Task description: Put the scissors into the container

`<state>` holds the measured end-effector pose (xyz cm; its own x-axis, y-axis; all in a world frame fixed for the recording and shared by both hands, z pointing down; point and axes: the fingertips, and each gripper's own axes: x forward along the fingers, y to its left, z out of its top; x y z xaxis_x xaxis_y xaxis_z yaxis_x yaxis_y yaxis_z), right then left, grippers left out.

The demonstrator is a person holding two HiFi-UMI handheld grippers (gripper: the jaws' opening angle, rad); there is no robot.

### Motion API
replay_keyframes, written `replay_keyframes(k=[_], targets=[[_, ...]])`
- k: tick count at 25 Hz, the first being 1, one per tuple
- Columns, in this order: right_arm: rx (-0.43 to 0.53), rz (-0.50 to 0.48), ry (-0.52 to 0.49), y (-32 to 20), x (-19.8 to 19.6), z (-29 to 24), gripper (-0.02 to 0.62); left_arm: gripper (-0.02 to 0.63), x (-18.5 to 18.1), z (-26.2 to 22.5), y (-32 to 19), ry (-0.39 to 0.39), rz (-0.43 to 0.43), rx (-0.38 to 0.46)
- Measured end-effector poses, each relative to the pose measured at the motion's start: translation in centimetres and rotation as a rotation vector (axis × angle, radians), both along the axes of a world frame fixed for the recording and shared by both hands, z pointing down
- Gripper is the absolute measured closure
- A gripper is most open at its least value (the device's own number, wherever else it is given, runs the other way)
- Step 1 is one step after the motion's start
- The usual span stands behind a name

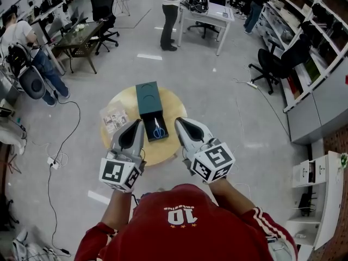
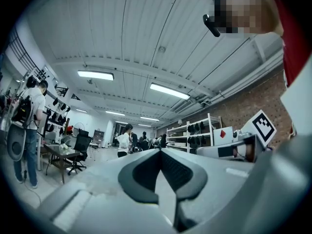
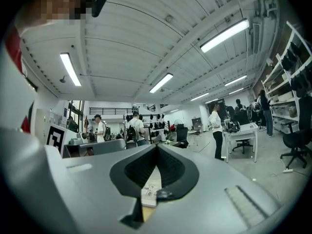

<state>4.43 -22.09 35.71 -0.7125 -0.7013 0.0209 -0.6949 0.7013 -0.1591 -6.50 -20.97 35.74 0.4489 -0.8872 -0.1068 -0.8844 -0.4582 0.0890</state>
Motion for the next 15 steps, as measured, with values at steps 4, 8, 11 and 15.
replay_keyframes(k=[4,8,11,15], targets=[[0.008,-0.002,-0.004,-0.01,0.29,-0.48,0.595,0.604,0.35,-0.3,0.07,-0.003,-0.005,0.006],[0.016,0.005,-0.012,-0.03,0.68,-0.84,0.595,0.604,0.52,-0.44,0.37,-0.004,-0.009,0.009],[0.015,0.004,-0.019,0.1,0.81,-0.95,0.595,0.604,0.53,-0.56,0.59,-0.006,-0.014,0.011],[0.016,-0.004,-0.02,0.23,0.6,-0.87,0.595,0.604,0.41,-0.51,0.71,-0.005,-0.017,0.012]])
